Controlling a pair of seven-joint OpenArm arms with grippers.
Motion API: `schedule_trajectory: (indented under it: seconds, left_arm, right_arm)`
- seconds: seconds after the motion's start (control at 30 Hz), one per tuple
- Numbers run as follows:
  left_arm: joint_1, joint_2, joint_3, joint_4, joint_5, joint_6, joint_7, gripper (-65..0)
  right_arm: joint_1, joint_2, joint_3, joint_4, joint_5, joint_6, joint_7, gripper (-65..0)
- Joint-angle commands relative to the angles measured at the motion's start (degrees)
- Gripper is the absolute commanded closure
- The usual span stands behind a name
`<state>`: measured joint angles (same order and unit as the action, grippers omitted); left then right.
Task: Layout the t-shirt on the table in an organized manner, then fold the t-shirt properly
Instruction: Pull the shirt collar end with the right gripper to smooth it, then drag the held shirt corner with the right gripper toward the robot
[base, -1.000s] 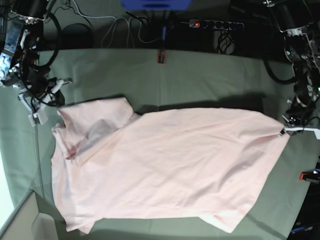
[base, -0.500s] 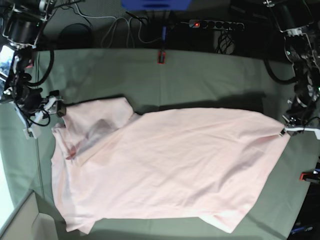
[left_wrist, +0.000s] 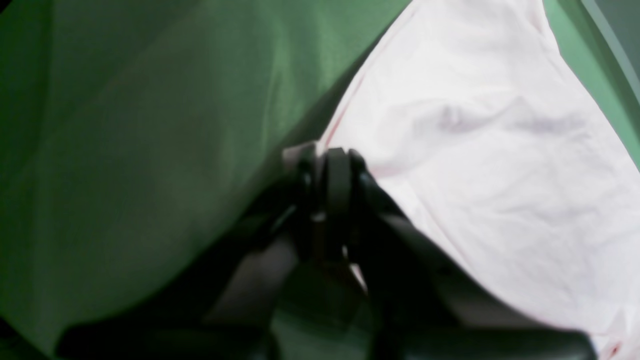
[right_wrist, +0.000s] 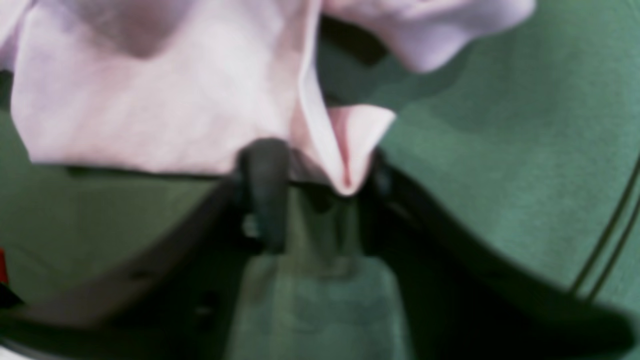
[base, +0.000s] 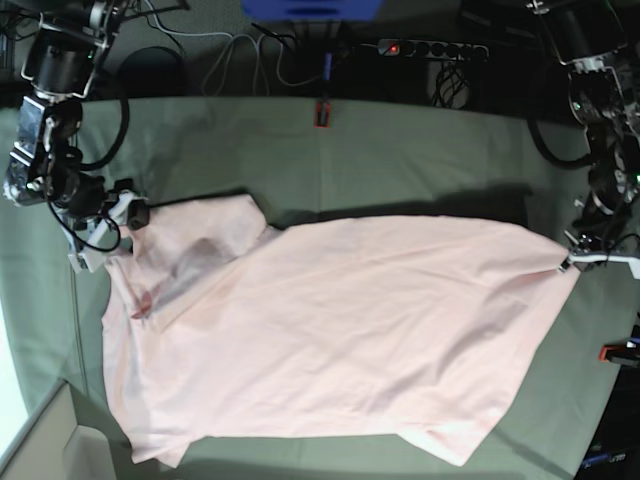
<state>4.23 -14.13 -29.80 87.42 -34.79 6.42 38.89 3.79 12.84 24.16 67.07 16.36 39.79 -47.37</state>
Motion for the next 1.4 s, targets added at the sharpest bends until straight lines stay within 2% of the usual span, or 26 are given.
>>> schedule_trajectory:
  seconds: [0.0,0.13,0.27,0.43,0.63,0.77,0.9,1.03,1.23,1.37]
  left_arm:
    - [-0.7,-0.9,-0.2,0.9,-0.2,-0.1,-1.2,-0.1]
    - [-0.7,-0.9,-0.2,0.8,-0.2,-0.1,-1.2,-0.1]
    - [-0.6,-0.9,-0.2,0.8,-0.2,-0.1,-1.2,-0.1]
    - [0.7,-0.9,-0.3,1.6,-0.2,-0.1,-1.2,-0.1]
    - [3.6,-0.9,-0.3,4.8,-0.2,-0.1,-1.2,-0.1]
    - [6.0,-0.9,-0.3,7.3,-0.2,-0.1,-1.2,-0.1]
    - [7.0,-0.9,-0.3,7.6,-0.2,-0.1,-1.2,-0.1]
    - [7.9,-0.8,-2.9,7.3,-0.2,-0.1,-1.2,-0.1]
    - [7.9,0.2,-5.9,7.1,-0.2,-0.1,-1.1,-0.1]
    - [7.9,0.2,-5.9,7.1,-0.2,-0.1,-1.1,-0.1]
  right_arm:
    - [0.8,0.6,0.3,0.8,0.7,0.2,0.7,-12.3]
    - [0.9,0.5,0.4,0.9,0.7,0.2,0.7,0.0]
    - [-0.1,1.1,0.7,2.4,0.7,0.2,0.6,0.0]
    - [-8.4,1.2,0.8,15.7,0.9,0.2,0.1,0.0]
    - [-21.8,-5.1,6.3,34.0,0.9,0.2,0.1,0.0]
    - [-29.9,-10.1,7.1,43.9,0.9,0.2,0.6,0.0]
    - [-35.0,-14.7,6.7,47.5,0.9,0.2,0.6,0.0]
    - [-37.8,-17.0,6.6,47.5,0.9,0.2,0.6,0.0]
    - [-43.4,-17.6,-2.1,47.7,0.8,0.2,0.9,0.0]
    - [-46.6,-16.9,-9.3,47.7,0.7,0.2,4.0,0.0]
